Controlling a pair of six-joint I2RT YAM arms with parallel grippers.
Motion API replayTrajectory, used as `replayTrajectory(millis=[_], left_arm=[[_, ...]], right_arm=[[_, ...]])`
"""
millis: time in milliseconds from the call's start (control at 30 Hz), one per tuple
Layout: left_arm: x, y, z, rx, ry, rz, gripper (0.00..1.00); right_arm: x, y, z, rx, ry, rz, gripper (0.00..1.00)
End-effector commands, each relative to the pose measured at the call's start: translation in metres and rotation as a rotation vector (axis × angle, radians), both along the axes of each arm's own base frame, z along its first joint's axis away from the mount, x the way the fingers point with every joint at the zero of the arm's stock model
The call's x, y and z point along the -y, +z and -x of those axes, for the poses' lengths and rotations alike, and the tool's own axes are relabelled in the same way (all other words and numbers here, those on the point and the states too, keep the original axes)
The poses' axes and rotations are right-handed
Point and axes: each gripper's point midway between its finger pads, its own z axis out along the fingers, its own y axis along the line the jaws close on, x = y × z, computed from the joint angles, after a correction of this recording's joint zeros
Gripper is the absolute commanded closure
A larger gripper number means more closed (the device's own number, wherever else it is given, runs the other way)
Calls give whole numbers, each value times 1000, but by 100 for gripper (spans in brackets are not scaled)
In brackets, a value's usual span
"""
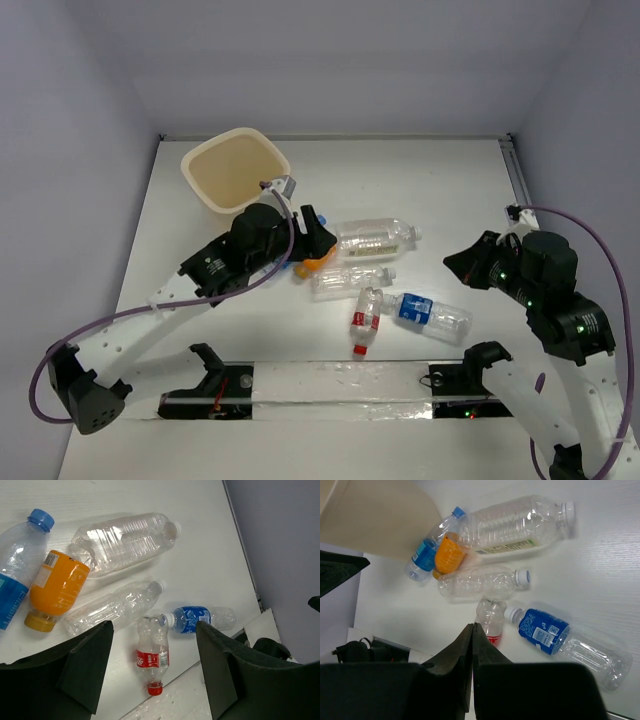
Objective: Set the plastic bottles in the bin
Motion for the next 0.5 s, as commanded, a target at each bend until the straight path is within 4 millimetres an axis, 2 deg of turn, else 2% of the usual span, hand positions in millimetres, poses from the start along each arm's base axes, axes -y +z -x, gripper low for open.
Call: replayTrajectory(millis=[0, 33, 133, 167, 200, 267, 300, 333, 467], left_arm=[[20, 27, -3, 75, -87, 49, 36], [23, 28, -3, 82, -105, 44, 36], [40, 21, 3, 102, -218, 19, 48], [48, 9, 4, 89, -243, -15, 56], [52, 9, 3, 117, -260, -52, 65], [57, -9, -3, 116, -254, -154, 89], [64, -7, 1, 135, -274, -176, 94], [66, -13, 1, 150, -295, -221, 99], [72, -39, -12, 165, -301, -339, 100]], right_arm=[[-2, 3, 5, 0, 23, -6, 93], [-2, 4, 6, -1, 26, -7, 92], [-3, 4, 8, -2, 34, -11, 91], [-4, 3, 9, -5, 40, -9, 92], [-4, 3, 10, -9, 44, -7, 98], [-4, 1, 10, -17, 46, -3, 100], [-4, 0, 10, -20, 46, 1, 100], [-4, -3, 10, -26, 47, 4, 100], [-4, -10, 11, -40, 54, 11, 100]])
